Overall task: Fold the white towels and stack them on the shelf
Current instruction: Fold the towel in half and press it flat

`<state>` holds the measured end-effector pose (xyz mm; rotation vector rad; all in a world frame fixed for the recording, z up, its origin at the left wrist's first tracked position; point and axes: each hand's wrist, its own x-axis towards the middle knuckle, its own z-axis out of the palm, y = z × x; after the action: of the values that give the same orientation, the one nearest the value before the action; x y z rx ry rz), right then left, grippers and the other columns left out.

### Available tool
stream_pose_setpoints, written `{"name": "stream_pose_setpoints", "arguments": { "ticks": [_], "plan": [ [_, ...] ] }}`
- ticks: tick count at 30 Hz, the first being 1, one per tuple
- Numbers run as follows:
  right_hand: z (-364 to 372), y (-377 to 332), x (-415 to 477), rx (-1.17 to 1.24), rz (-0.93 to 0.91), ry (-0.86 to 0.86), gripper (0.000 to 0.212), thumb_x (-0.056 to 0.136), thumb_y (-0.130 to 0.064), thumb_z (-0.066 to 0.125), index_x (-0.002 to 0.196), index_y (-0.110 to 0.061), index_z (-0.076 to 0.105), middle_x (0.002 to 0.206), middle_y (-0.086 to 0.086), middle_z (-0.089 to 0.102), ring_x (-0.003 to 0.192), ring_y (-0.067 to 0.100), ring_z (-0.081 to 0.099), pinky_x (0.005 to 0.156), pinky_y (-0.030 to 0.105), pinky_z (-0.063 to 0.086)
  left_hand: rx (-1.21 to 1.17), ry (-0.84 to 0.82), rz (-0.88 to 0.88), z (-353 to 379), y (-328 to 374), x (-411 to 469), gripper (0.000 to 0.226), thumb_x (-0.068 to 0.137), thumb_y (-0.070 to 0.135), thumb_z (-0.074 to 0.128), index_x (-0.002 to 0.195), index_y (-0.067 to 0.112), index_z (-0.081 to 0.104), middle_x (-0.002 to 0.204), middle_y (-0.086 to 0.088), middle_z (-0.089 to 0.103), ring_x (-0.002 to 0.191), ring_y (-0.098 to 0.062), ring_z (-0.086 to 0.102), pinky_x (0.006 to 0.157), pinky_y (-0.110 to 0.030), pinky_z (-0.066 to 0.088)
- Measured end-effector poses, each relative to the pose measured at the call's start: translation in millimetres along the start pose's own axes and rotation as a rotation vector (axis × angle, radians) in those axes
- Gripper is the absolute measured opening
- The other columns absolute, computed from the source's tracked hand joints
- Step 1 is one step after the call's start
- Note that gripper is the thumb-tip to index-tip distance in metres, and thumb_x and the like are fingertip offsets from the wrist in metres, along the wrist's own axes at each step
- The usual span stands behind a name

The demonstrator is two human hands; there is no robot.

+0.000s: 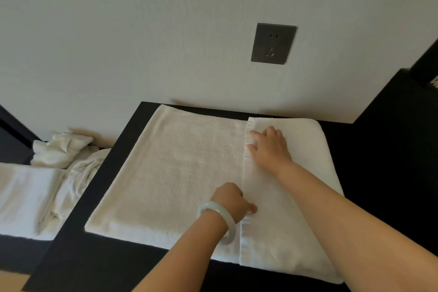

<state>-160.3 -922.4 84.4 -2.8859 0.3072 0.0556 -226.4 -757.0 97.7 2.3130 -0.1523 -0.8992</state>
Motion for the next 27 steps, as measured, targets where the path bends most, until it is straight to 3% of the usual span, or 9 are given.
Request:
{"name": "stream_pose_setpoints", "arguments": {
  "ticks": [2,4,5,8,10,13,16,22,27],
  "plan": [
    [8,5,-4,-0.107,-0.039,-0.014,0.054,0.103,-0.044,0.033,0.155,-0.031,0.027,0.163,0.008,0.018,0.147,0.029,0.018,0.117,0.049,0.015,0.000,0.026,0.024,0,2,-2,0.029,0.083,0.028,0.074,0.068,0.015,0.053,0.067,0.003,0.054,0.059,-0.012,0.051,0.058,-0.022,0.045],
    [16,8,-8,-0.094,-0.012,-0.101,0.058,0.104,-0.048,0.021,0.158,-0.034,0.008,0.167,-0.001,-0.005,0.153,0.020,-0.003,0.120,0.053,-0.004,-0.012,0.108,0.055,2,6,-5,0.019,0.084,0.025,0.070,0.083,0.014,0.055,0.081,0.001,0.058,0.070,-0.015,0.055,0.067,-0.027,0.049],
    [17,8,-8,-0.080,0.000,-0.111,0.059,0.104,-0.049,0.019,0.159,-0.033,0.004,0.167,-0.002,-0.008,0.153,0.019,-0.006,0.120,0.053,-0.007,-0.035,0.169,0.068,3,9,-6,0.021,0.085,0.025,0.069,0.094,0.014,0.053,0.091,-0.001,0.059,0.078,-0.017,0.057,0.070,-0.029,0.050],
    [8,6,-12,0.019,0.071,-0.068,0.062,0.105,-0.050,0.022,0.159,-0.026,0.004,0.168,0.002,-0.003,0.154,0.021,-0.004,0.120,0.052,-0.005,-0.130,0.280,0.069,3,26,0,0.056,0.089,0.029,0.068,0.131,0.005,0.039,0.126,-0.014,0.053,0.111,-0.030,0.057,0.090,-0.036,0.051],
    [0,13,-20,0.063,0.122,0.008,0.062,0.105,-0.049,0.024,0.159,-0.024,0.006,0.168,0.002,-0.001,0.154,0.021,-0.005,0.121,0.051,-0.005,-0.191,0.264,0.045,-1,40,13,0.066,0.091,0.030,0.066,0.139,0.000,0.032,0.135,-0.019,0.049,0.118,-0.034,0.055,0.097,-0.040,0.050],
    [-15,38,-33,-0.007,0.162,0.097,0.062,0.106,-0.048,0.027,0.159,-0.023,0.007,0.168,0.001,-0.002,0.153,0.020,-0.008,0.120,0.051,-0.007,-0.262,0.191,0.022,-10,58,34,0.062,0.091,0.028,0.067,0.136,-0.002,0.036,0.131,-0.019,0.054,0.115,-0.034,0.058,0.096,-0.039,0.050],
    [-28,65,-39,-0.125,0.200,0.122,0.065,0.105,-0.049,0.027,0.160,-0.023,0.004,0.167,0.002,-0.005,0.153,0.022,-0.011,0.120,0.054,-0.008,-0.161,0.124,0.108,-21,65,45,0.051,0.088,0.018,0.069,0.132,0.005,0.046,0.126,-0.014,0.059,0.112,-0.030,0.059,0.090,-0.034,0.051],
    [-11,82,-49,-0.154,0.202,-0.084,0.066,0.103,-0.056,0.020,0.160,-0.025,0.006,0.167,0.000,-0.010,0.152,0.020,-0.017,0.121,0.053,-0.009,-0.048,0.117,0.134,-30,39,58,0.059,0.083,0.015,0.073,0.133,0.010,0.042,0.122,-0.010,0.059,0.102,-0.025,0.059,0.088,-0.035,0.052],
    [-19,88,-21,-0.156,0.207,0.114,0.067,0.102,-0.057,0.023,0.159,-0.023,0.013,0.167,0.003,0.001,0.153,0.021,-0.007,0.121,0.051,-0.004,-0.018,0.141,0.122,-29,41,69,0.054,0.083,0.014,0.073,0.129,0.009,0.043,0.107,-0.002,0.053,0.091,-0.020,0.053,0.076,-0.028,0.045]
  ]
}}
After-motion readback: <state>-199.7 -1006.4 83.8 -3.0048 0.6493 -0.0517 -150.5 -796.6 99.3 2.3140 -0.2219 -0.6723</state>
